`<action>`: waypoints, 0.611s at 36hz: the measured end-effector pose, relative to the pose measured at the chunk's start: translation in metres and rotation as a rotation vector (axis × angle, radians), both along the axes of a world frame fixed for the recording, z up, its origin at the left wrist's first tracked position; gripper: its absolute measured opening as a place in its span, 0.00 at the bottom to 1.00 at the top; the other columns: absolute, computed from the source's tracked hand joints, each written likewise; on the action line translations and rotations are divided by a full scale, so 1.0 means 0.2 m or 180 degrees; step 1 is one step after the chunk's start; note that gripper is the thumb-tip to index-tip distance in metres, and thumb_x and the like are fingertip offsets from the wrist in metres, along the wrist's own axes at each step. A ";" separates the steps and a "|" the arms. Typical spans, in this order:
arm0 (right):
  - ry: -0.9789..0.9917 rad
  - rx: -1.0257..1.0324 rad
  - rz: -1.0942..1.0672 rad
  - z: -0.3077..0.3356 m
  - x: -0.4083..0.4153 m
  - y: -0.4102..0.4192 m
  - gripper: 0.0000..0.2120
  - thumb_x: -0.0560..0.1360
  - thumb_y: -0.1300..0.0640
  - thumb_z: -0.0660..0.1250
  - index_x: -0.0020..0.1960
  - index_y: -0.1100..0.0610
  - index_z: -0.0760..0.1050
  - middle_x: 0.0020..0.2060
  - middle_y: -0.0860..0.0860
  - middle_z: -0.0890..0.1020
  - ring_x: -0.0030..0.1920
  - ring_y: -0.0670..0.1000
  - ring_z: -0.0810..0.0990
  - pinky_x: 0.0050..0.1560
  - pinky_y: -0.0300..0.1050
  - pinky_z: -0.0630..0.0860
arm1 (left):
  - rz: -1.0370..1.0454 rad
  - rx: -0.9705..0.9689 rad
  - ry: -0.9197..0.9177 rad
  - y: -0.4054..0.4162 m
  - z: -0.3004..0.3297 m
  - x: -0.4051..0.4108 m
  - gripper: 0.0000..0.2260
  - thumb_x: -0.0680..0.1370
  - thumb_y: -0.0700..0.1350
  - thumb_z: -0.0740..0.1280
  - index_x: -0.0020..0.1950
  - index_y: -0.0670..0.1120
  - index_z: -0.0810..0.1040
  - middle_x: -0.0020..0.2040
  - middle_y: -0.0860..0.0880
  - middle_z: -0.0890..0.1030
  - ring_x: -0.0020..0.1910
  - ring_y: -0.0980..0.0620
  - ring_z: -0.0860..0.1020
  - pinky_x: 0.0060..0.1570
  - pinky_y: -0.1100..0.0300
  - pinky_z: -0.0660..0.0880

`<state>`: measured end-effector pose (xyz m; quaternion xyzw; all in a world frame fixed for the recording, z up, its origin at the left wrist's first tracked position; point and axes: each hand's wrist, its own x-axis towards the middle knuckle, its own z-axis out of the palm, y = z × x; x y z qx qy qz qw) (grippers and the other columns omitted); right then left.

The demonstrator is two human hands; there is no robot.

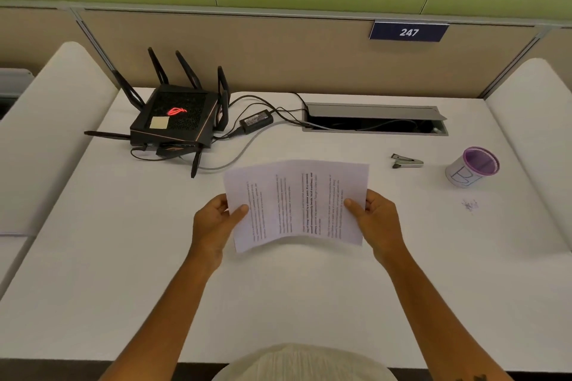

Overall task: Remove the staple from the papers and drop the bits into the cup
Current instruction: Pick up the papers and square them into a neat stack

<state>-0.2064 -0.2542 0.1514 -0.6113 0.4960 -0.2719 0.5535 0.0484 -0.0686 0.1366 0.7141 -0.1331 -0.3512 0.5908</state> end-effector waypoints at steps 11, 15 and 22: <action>-0.0231 -0.0028 -0.0496 -0.16 -0.05 0.09 0.09 0.79 0.59 0.73 0.59 0.52 0.84 0.50 0.45 0.88 0.52 0.46 0.87 0.52 0.39 0.84 | -0.0104 -0.0153 -0.0307 -0.03 -0.05 -0.10 0.10 0.77 0.40 0.79 0.50 0.54 0.83 0.46 0.55 0.87 0.49 0.54 0.85 0.50 0.60 0.82; -0.0122 0.0024 -0.0537 -0.22 -0.07 0.12 0.09 0.79 0.60 0.74 0.58 0.52 0.84 0.49 0.44 0.88 0.51 0.47 0.88 0.53 0.41 0.84 | -0.0217 0.0018 -0.0328 -0.03 -0.10 -0.14 0.09 0.78 0.43 0.78 0.56 0.52 0.84 0.52 0.51 0.87 0.54 0.50 0.85 0.52 0.59 0.84; -0.0122 -0.0184 -0.0532 -0.20 -0.07 0.10 0.07 0.80 0.58 0.73 0.58 0.52 0.83 0.50 0.45 0.88 0.50 0.44 0.87 0.51 0.37 0.83 | -0.0127 -0.0154 -0.0327 -0.06 -0.04 -0.17 0.07 0.79 0.43 0.76 0.56 0.52 0.84 0.51 0.53 0.87 0.50 0.55 0.86 0.44 0.66 0.83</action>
